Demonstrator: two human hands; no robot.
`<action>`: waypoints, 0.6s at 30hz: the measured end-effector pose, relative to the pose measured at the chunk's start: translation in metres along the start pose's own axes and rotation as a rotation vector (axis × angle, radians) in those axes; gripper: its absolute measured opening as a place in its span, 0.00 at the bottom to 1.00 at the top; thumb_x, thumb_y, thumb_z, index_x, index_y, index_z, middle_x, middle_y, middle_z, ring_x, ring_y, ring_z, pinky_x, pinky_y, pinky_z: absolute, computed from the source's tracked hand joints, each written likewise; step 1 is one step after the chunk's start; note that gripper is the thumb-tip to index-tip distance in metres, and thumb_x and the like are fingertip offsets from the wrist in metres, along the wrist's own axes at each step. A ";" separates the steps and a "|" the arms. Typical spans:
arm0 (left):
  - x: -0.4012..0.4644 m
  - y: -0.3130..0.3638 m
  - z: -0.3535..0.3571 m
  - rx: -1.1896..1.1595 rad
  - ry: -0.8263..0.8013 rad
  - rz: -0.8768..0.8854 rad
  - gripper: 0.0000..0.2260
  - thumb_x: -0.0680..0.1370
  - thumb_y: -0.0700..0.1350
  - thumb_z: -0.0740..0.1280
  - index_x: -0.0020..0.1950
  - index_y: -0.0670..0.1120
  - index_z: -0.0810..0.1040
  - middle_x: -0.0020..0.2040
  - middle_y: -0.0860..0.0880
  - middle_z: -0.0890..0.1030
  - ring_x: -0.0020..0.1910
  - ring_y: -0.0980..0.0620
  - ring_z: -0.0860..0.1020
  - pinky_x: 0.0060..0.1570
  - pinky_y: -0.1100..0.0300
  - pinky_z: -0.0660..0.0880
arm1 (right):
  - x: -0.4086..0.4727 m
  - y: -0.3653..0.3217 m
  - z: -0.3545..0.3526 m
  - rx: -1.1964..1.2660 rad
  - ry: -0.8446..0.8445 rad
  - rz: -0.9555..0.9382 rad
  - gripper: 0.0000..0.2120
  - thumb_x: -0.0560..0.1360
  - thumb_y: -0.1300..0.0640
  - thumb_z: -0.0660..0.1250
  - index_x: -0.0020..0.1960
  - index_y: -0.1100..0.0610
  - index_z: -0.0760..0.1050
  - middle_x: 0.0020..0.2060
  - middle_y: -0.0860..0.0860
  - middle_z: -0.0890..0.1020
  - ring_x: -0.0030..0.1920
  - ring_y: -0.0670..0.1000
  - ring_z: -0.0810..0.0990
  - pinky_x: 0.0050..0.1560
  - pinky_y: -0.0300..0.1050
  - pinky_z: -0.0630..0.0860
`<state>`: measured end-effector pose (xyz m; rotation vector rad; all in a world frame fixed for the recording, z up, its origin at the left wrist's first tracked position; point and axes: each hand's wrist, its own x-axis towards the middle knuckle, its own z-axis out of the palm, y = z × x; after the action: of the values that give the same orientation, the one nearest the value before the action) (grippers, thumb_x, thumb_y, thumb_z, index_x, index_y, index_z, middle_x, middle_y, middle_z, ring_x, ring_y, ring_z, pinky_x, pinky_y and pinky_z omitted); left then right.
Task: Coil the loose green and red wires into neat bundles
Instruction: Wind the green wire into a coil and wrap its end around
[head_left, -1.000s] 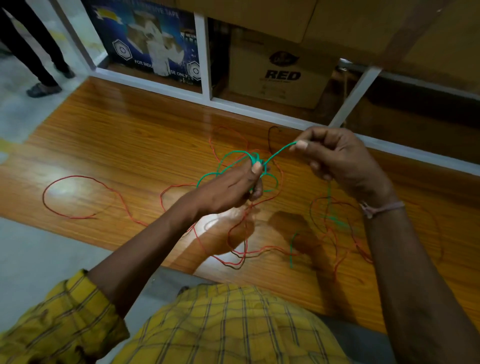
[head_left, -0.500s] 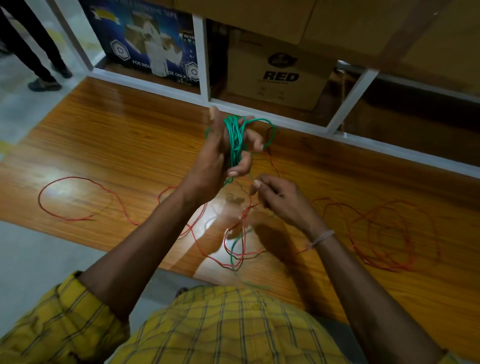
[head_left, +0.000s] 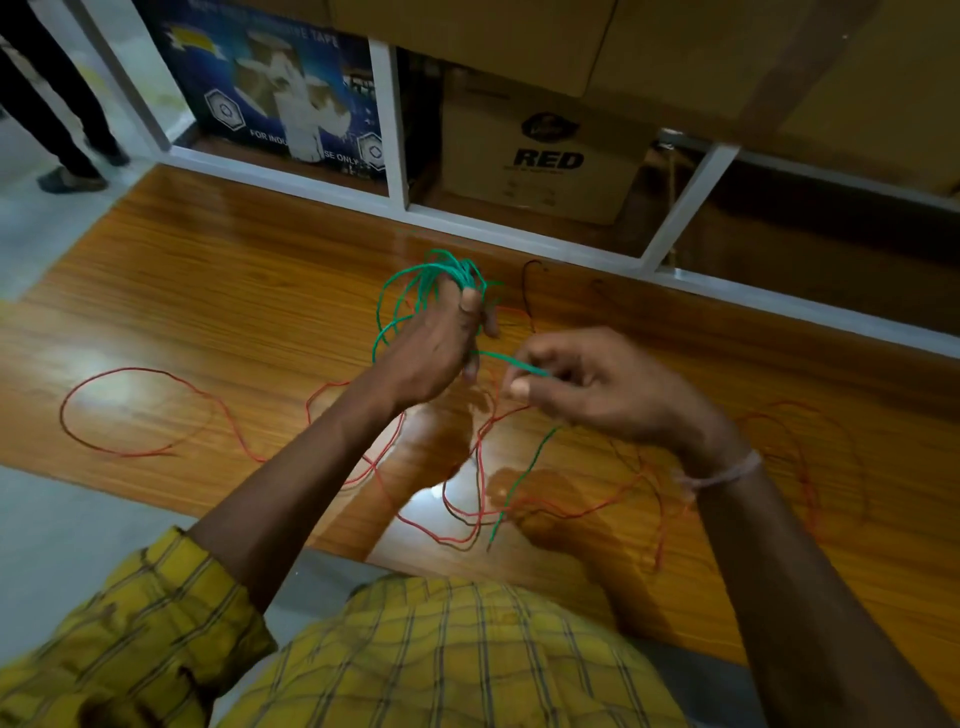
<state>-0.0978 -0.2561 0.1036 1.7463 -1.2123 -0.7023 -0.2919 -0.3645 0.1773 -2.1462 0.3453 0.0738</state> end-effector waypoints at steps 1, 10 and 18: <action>-0.003 0.001 -0.001 0.022 -0.043 -0.010 0.43 0.72 0.81 0.36 0.58 0.50 0.73 0.43 0.43 0.81 0.33 0.53 0.81 0.41 0.45 0.78 | 0.000 0.000 -0.011 -0.018 0.033 0.003 0.06 0.83 0.57 0.70 0.49 0.58 0.82 0.32 0.52 0.77 0.33 0.44 0.73 0.35 0.43 0.68; -0.020 0.005 0.001 -0.142 -0.371 -0.018 0.58 0.71 0.82 0.37 0.61 0.29 0.72 0.41 0.30 0.73 0.28 0.55 0.65 0.33 0.61 0.66 | 0.011 0.004 -0.070 -0.210 0.274 -0.048 0.04 0.82 0.54 0.71 0.51 0.53 0.83 0.46 0.48 0.85 0.48 0.46 0.83 0.47 0.43 0.76; -0.036 0.032 -0.011 -0.795 -0.472 0.066 0.54 0.70 0.82 0.47 0.75 0.38 0.66 0.41 0.45 0.71 0.28 0.48 0.53 0.23 0.58 0.53 | 0.058 0.077 -0.027 -0.190 0.578 0.056 0.06 0.83 0.55 0.68 0.52 0.55 0.83 0.46 0.53 0.83 0.48 0.54 0.80 0.50 0.54 0.77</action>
<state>-0.1155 -0.2236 0.1357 0.8985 -1.0602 -1.3809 -0.2593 -0.4403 0.1202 -2.3160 0.7553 -0.5096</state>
